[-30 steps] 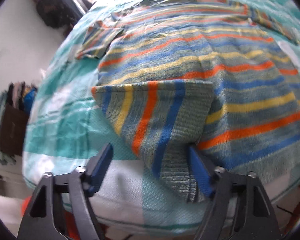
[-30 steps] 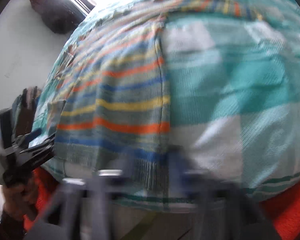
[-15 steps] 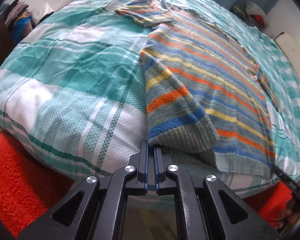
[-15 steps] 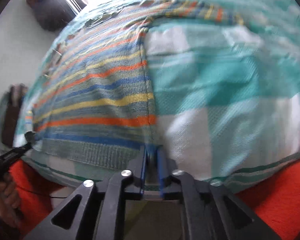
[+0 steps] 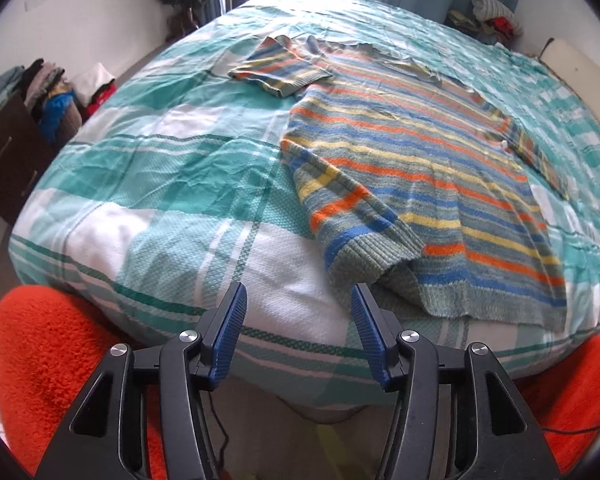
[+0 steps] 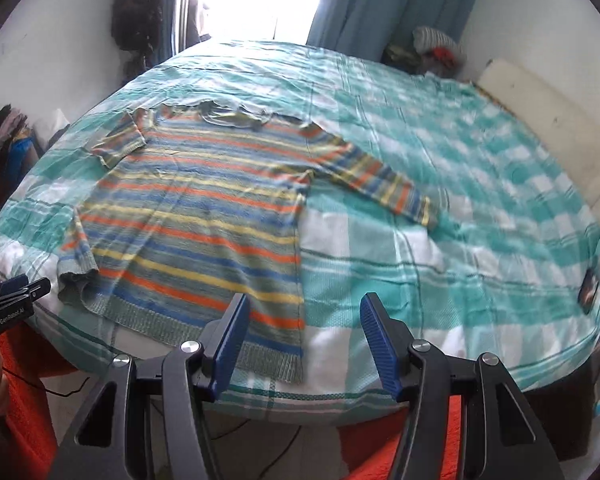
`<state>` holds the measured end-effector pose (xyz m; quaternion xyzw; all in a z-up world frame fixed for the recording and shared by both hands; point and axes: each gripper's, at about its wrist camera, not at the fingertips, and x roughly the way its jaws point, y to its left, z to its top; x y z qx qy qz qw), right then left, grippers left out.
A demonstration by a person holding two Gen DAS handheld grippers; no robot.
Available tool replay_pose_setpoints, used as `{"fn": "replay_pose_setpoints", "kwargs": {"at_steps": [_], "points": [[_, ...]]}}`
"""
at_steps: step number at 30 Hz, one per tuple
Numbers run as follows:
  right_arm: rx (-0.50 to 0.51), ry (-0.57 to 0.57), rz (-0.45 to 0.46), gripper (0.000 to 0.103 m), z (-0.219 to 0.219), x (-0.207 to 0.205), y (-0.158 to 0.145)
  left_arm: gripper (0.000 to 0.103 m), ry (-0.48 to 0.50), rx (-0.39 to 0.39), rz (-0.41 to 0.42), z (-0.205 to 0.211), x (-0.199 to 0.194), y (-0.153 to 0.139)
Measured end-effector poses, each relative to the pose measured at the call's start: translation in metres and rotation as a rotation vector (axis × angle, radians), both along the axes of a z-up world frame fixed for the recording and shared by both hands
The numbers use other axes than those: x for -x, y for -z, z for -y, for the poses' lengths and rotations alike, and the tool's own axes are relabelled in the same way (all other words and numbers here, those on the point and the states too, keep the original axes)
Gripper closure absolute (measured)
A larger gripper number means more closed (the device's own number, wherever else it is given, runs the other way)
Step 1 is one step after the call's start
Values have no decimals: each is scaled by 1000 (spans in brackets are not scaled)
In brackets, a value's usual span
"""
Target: Fold small clothes
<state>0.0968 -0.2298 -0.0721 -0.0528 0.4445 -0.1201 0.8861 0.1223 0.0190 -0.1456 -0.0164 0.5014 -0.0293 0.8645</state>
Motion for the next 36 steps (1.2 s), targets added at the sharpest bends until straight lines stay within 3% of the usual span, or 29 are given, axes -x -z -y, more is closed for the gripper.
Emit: {"fn": "replay_pose_setpoints", "kwargs": {"at_steps": [21, 27, 32, 36], "points": [[27, -12, 2, 46, -12, 7, -8, 46, 28, -104, 33, 11, 13, -11], [-1, -12, 2, 45, -12, 9, -7, 45, 50, -117, 56, 25, 20, -51], [-26, -18, -15, 45, -14, 11, 1, 38, 70, -127, 102, 35, 26, -89], [-34, -25, -28, 45, -18, 12, 6, 37, 91, -144, 105, 42, 27, -99]]}}
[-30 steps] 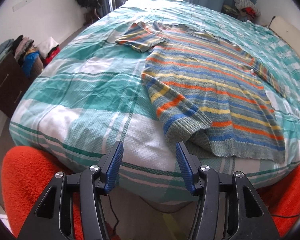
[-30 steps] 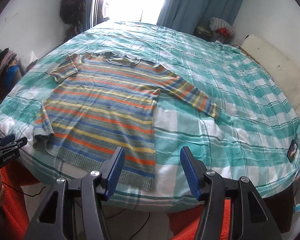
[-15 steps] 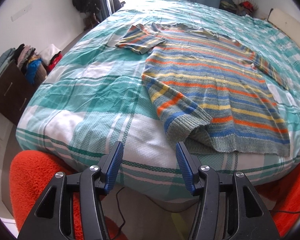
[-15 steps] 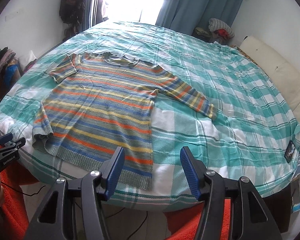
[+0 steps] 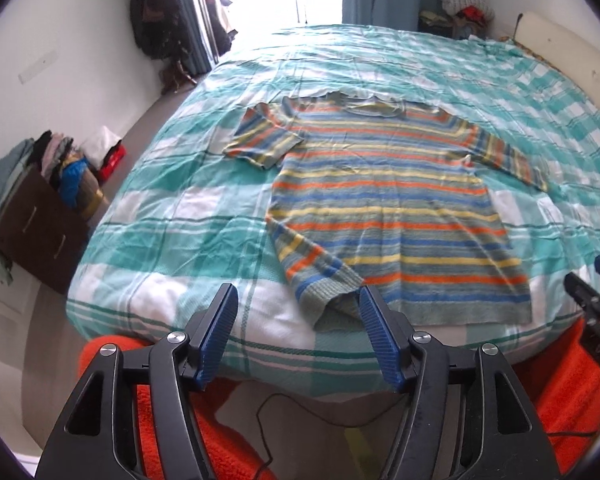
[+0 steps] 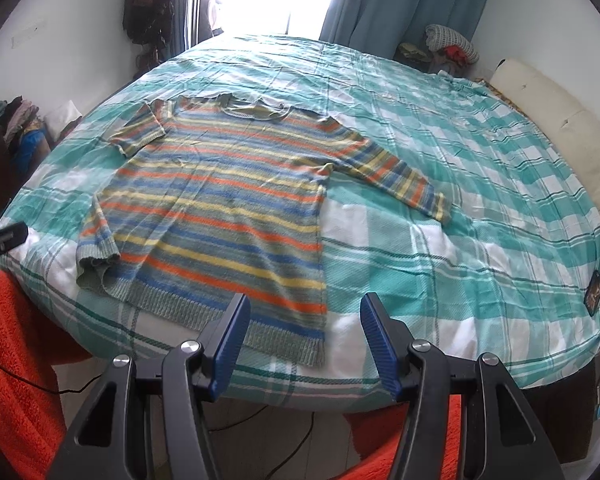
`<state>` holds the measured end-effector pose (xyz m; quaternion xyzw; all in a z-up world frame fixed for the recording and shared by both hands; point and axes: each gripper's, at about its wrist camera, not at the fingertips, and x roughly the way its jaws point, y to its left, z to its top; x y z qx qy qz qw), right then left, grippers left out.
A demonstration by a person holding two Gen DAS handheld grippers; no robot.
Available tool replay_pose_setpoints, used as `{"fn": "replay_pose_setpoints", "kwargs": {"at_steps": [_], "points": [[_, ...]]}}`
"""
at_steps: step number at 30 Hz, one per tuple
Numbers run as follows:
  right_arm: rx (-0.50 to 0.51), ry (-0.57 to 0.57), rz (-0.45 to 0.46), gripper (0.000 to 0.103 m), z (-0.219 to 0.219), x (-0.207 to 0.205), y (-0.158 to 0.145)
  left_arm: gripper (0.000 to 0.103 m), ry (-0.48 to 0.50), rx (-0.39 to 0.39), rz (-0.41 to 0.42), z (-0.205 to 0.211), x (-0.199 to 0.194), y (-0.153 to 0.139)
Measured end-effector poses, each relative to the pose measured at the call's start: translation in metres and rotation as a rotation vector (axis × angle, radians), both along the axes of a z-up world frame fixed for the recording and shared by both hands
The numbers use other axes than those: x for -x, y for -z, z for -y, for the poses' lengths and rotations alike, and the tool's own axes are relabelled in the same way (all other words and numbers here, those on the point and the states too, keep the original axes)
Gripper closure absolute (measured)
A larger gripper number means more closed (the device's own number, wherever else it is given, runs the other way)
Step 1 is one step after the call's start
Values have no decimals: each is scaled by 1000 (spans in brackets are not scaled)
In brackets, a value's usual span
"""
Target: Fold small clothes
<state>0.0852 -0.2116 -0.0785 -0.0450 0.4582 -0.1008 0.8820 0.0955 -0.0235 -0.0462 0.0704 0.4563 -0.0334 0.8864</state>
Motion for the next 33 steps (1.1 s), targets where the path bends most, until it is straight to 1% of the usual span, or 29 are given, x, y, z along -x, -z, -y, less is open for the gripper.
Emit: {"fn": "replay_pose_setpoints", "kwargs": {"at_steps": [8, 23, 25, 26, 27, 29, 30, 31, 33], "points": [[-6, -5, -12, 45, -4, 2, 4, 37, 23, -68, 27, 17, 3, -3], [-13, -7, -25, 45, -6, 2, 11, 37, 44, -98, 19, 23, 3, 1], [-16, -9, -29, 45, -7, 2, 12, 33, 48, -105, 10, 19, 2, 5], [-20, -9, -31, 45, -7, 2, 13, 28, 45, -96, 1, 14, 1, 9], [-26, -7, -33, 45, -5, 3, 13, 25, 34, -68, -14, 5, -2, 13], [-40, 3, -31, 45, -1, 4, 13, 25, -20, 49, -79, -26, -8, 27], [-53, 17, -32, 45, 5, 6, 15, 25, -42, 90, -105, -38, -10, 34], [-63, 26, -33, 45, 8, 6, 17, 26, -58, 115, -125, -47, -12, 41], [-106, 59, -50, 45, 22, 6, 27, 27, -45, 106, -124, -47, -13, 50]]}}
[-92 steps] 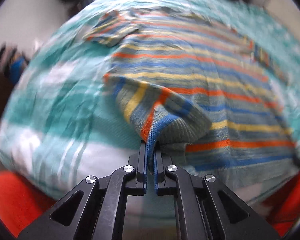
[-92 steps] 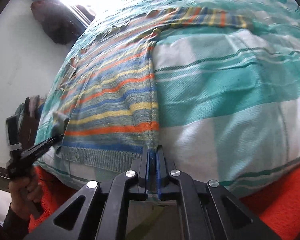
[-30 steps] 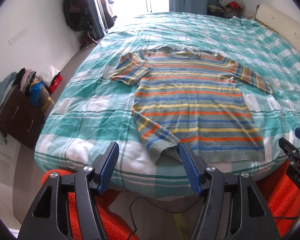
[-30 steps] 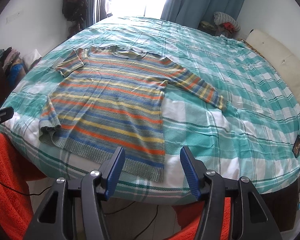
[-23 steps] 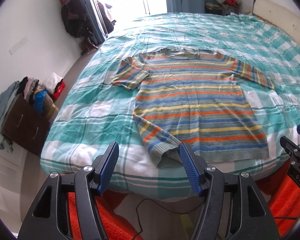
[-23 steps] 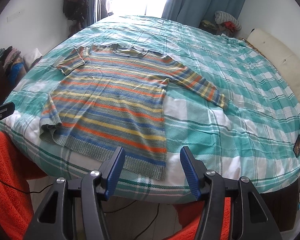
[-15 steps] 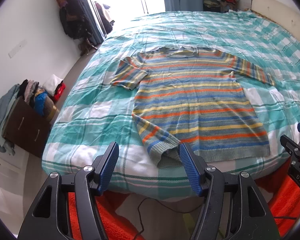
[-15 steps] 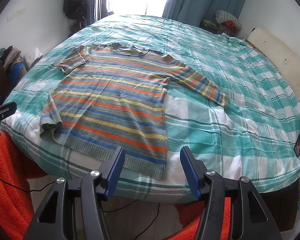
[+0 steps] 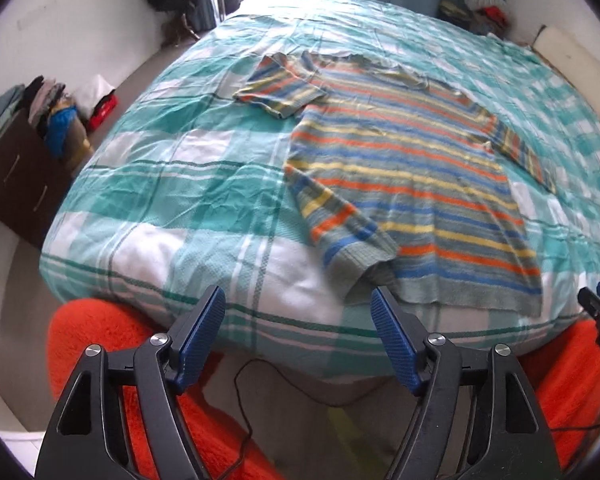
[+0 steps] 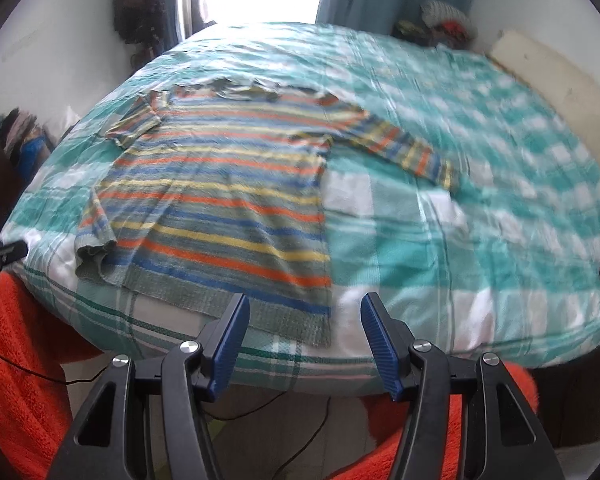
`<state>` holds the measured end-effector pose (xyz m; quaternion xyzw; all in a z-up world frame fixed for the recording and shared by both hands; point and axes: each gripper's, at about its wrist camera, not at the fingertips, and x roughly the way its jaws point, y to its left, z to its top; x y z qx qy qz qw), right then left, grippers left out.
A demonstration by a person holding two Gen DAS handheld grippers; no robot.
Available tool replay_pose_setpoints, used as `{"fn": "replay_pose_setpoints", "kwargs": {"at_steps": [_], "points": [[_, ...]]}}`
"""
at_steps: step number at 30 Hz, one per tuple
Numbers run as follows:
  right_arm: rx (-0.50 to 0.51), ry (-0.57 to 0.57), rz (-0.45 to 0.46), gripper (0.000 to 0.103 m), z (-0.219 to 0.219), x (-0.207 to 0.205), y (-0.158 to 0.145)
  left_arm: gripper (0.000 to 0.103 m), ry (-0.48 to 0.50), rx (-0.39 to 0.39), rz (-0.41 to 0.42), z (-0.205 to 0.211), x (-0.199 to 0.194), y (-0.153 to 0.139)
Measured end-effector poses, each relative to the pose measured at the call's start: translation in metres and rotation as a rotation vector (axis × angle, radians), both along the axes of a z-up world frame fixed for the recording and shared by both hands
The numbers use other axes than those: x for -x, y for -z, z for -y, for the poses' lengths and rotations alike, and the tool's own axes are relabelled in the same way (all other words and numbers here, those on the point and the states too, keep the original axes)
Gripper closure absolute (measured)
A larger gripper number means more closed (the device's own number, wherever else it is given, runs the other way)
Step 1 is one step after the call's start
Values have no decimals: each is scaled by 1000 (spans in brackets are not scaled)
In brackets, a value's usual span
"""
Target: Fold small clothes
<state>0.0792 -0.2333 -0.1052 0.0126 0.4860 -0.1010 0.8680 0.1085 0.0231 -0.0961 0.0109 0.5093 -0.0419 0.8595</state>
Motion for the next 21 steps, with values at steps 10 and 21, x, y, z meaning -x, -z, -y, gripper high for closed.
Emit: {"fn": "replay_pose_setpoints", "kwargs": {"at_steps": [10, 21], "points": [[-144, 81, -18, 45, 37, -1, 24, 70, 86, -215, -31, 69, -70, 83], [-464, 145, -28, 45, 102, -19, 79, 99, -53, 221, -129, -25, -38, 80]]}}
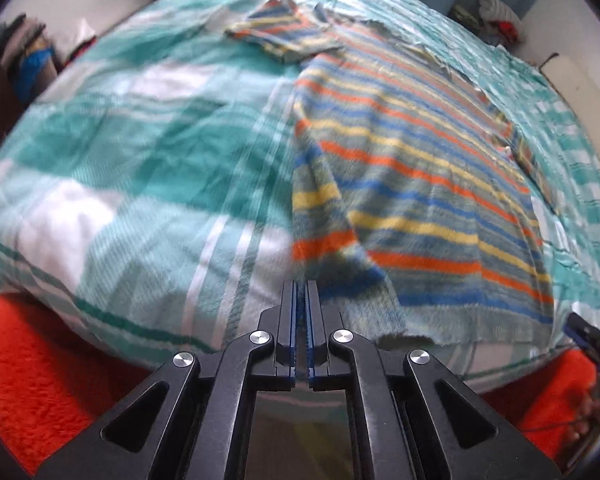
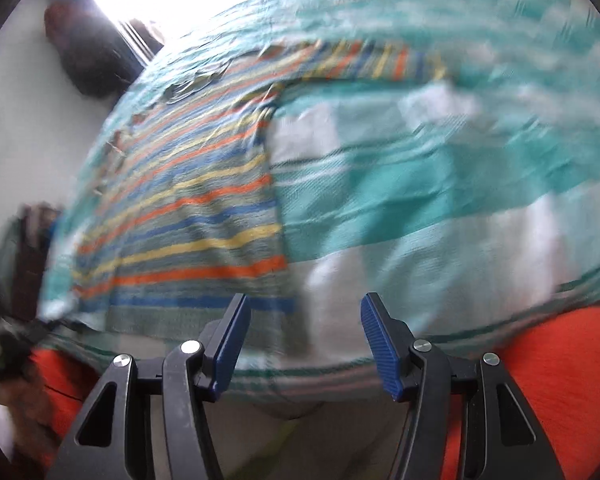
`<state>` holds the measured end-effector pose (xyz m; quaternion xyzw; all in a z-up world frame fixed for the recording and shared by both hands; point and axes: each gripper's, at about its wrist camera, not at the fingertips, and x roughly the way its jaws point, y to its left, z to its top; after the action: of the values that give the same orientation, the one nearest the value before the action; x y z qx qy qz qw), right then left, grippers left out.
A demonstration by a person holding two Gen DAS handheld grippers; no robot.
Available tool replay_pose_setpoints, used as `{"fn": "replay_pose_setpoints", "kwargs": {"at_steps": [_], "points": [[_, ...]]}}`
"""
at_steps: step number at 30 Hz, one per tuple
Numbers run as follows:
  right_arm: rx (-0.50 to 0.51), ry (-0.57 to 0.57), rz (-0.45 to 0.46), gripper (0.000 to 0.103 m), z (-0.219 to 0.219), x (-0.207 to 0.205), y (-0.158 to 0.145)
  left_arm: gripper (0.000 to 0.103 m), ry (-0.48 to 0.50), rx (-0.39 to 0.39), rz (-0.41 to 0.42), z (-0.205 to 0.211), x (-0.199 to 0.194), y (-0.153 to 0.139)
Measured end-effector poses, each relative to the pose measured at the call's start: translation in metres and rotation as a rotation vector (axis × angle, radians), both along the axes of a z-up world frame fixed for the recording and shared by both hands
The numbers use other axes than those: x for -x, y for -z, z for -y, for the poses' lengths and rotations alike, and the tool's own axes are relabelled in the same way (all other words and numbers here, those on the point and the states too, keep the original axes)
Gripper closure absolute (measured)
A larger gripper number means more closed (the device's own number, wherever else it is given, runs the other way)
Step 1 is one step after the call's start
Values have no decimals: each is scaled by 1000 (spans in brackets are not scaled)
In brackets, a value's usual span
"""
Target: Fold small clothes
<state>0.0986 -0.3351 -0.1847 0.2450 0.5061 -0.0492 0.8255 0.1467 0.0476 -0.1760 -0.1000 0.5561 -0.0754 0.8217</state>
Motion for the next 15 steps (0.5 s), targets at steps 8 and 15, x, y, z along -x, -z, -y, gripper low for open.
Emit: {"fn": "replay_pose_setpoints", "kwargs": {"at_steps": [8, 15], "points": [[-131, -45, -16, 45, -7, -19, 34, 26, -54, 176, 86, -28, 9, -28], [-114, -81, -12, 48, -16, -22, 33, 22, -5, 147, 42, -7, -19, -21]]}}
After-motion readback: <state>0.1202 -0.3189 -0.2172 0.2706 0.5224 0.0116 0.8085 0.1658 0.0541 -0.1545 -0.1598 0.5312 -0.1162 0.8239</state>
